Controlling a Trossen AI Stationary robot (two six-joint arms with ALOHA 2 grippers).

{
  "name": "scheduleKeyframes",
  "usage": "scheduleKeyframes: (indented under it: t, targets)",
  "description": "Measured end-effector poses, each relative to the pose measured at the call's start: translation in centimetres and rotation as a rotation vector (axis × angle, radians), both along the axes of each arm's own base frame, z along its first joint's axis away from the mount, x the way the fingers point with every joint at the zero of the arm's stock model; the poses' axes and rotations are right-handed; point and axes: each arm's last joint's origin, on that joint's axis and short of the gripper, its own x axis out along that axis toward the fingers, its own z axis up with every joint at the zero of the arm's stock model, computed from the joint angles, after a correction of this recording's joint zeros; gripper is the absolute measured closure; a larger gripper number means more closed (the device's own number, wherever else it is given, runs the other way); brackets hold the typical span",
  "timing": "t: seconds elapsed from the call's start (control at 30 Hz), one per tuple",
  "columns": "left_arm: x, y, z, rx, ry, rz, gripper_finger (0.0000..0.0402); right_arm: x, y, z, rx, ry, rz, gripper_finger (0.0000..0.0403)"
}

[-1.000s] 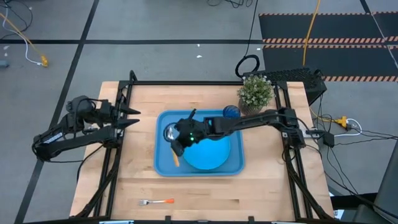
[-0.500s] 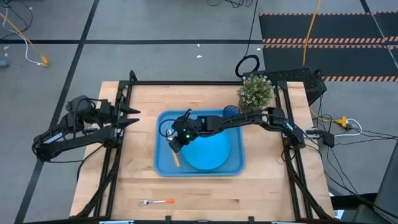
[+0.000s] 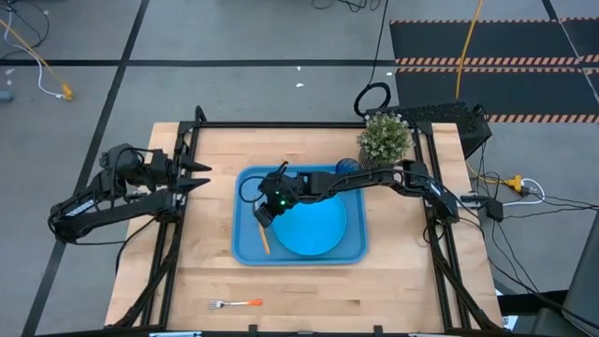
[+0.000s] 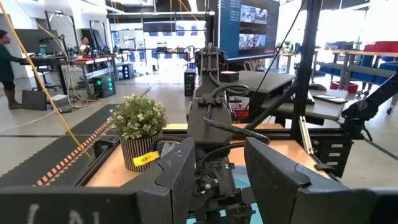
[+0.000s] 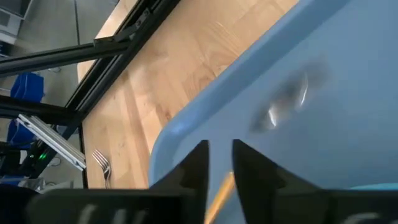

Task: Pick and place plate/cup/fork/spoon on tray
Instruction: Put the yellow spoon on the blue tray to the left of the blue plate

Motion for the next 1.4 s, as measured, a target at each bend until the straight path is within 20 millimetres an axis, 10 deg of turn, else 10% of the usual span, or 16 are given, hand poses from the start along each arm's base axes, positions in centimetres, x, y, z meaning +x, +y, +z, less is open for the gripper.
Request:
scheduleKeyframes:
  t: [0.37, 0.67, 0.9, 1.4]
  targets:
    - [0.0, 0.0, 0.0, -0.005, 0.002, 0.0, 0.0259, 0.5, 0.0, 1.0, -0.022, -0.11, 0.034, 0.0208]
    - [0.2, 0.1, -0.9, -0.063, 0.097, 0.001, 0.0259, -1.6, 2.5, 8.1, -0.154, -0.31, 0.212, 0.0214]
    - [1.1, 0.4, -1.5, -0.09, 0.171, 0.003, 0.0259, -6.2, 6.5, 11.6, -0.535, -0.147, 0.26, 0.0226]
    - [6.0, 1.5, -5.7, -0.164, 0.57, 0.062, 0.0259, -10.0, 8.6, 8.4, -1.096, 0.235, 0.068, 0.0227]
